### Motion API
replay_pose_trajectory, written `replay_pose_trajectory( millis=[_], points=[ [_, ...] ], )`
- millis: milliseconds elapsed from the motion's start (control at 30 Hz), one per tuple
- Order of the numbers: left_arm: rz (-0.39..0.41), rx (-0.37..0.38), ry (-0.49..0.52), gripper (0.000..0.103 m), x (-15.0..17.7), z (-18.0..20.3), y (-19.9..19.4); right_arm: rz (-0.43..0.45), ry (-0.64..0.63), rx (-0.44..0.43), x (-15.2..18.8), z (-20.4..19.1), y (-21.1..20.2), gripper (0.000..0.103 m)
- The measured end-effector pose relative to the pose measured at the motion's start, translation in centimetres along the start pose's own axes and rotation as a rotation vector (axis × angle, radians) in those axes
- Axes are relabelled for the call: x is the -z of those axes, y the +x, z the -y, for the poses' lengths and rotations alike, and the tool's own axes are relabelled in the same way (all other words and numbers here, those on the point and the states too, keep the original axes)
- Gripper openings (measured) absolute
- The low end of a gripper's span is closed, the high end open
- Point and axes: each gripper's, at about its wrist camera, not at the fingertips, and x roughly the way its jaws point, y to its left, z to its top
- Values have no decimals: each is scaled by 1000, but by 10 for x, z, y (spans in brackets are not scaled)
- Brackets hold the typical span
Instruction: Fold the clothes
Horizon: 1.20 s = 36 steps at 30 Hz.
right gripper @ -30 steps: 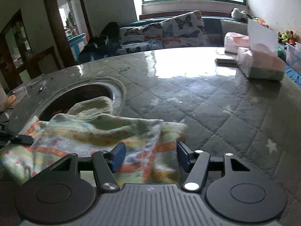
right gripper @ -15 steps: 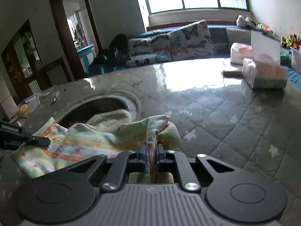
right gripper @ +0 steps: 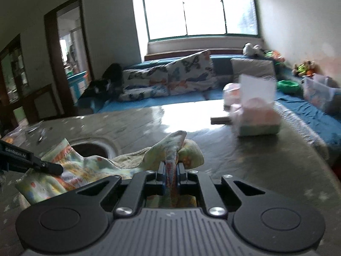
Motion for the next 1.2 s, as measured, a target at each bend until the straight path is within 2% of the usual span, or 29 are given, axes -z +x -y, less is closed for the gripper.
replay_pose_trajectory(
  millis=[300,633,933,1200],
  points=[
    [-37,23,95,10,-14,61,44,40,24,93,-16,45,-8,8],
    [-55,36,148,10,-25,108,81,60,44,174,-28,88,-10,8],
    [-87,35,175,10,-21,126,104,44,63,216,-20,115,-9,8],
    [-124,24,182,10,-14,131,123,-19,86,241,-2,134,3,8]
  ],
)
